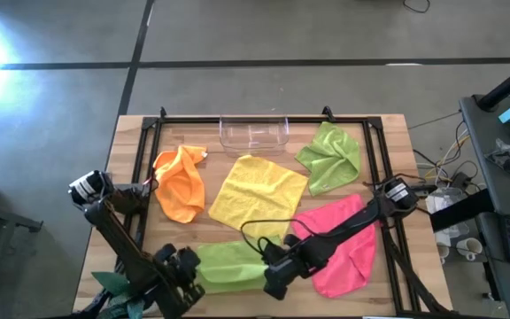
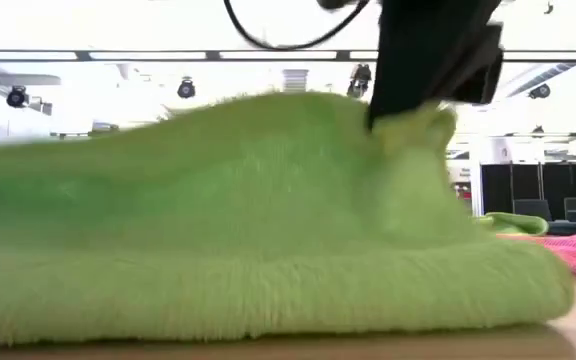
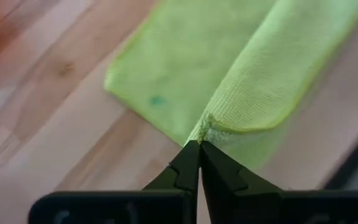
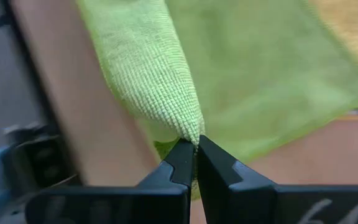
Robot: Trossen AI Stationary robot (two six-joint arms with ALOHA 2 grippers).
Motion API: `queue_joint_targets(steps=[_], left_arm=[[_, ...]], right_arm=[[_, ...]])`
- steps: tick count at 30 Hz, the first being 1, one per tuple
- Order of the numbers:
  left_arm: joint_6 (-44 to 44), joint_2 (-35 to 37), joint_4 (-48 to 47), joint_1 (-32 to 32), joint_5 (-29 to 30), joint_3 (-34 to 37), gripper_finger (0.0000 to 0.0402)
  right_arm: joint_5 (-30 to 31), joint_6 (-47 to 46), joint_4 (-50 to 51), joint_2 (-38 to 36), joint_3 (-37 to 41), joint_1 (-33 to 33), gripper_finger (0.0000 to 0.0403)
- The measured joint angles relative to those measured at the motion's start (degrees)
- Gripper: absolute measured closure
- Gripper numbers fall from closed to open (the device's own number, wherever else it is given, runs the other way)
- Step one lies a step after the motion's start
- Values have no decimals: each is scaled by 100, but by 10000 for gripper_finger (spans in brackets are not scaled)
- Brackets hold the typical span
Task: Fold microfiber towels
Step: Fold the bottom green microfiber cloth
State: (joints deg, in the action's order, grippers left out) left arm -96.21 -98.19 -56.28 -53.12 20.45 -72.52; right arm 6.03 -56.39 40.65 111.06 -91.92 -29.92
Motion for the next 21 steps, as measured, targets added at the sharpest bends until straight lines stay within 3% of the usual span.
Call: queue_joint_targets(steps=[4, 15, 21], left_arm=[[-382, -4, 23, 145, -2, 236, 401], [-397, -4, 135, 441, -17, 504, 401], [-384, -4, 170, 441, -24, 519, 402]], right_arm=[[5, 53, -20, 5, 98, 182, 394], [6, 204, 85, 27, 153, 392, 394], [4, 170, 67, 27, 153, 384, 370]])
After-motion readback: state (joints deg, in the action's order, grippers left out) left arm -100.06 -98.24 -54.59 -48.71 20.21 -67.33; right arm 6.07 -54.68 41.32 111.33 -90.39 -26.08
